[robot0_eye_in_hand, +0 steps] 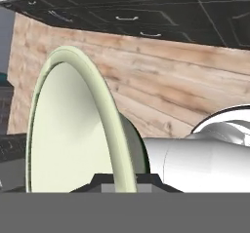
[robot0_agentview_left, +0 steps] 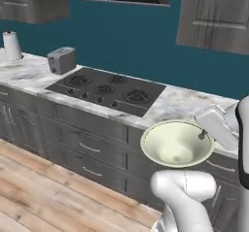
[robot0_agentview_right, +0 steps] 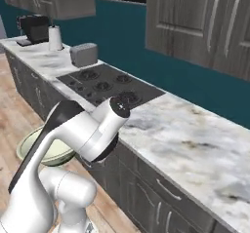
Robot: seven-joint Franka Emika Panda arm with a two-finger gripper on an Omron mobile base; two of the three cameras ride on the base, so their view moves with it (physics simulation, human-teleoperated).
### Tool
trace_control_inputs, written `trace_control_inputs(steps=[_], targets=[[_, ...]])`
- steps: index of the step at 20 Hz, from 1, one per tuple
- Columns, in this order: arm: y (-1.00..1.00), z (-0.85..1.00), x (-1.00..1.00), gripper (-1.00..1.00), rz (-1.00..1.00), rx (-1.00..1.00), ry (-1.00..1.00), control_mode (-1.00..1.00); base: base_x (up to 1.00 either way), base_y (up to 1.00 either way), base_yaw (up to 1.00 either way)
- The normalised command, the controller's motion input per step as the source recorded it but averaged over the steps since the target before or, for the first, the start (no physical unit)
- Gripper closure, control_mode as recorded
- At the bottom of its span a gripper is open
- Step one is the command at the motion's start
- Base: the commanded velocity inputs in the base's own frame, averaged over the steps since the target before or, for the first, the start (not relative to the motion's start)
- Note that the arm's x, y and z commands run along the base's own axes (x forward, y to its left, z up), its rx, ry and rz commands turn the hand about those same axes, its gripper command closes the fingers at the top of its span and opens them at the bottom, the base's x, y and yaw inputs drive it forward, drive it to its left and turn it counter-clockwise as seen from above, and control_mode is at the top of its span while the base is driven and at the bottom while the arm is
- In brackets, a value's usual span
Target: Pick the cup and bowl from the counter and place them on the counter next to the sink.
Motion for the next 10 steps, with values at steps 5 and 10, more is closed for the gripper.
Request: trace_control_inputs(steps=[5, 10], targets=[[0.00, 0.00, 0.00, 1.00, 0.00, 0.00, 0.00, 1.00, -0.01, 0.17, 0.72], [0.00, 0.00, 0.00, 1.00, 0.00, 0.00, 0.00, 1.00, 0.00, 0.15, 0.72]])
